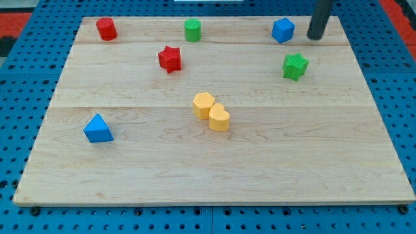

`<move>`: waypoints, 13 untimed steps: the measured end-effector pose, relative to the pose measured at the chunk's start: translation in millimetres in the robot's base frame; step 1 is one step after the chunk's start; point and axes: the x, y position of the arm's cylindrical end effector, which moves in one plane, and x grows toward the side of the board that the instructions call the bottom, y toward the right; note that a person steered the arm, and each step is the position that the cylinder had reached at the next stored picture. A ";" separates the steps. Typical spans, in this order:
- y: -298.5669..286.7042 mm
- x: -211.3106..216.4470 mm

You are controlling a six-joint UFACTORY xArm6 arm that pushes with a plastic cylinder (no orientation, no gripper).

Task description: Slide the blue triangle towards the center left corner of the board

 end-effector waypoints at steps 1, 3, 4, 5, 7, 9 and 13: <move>-86.3 29.2; -178.0 78.6; -233.3 128.9; -262.4 131.3; -329.2 220.6; -360.0 218.0; -419.5 143.8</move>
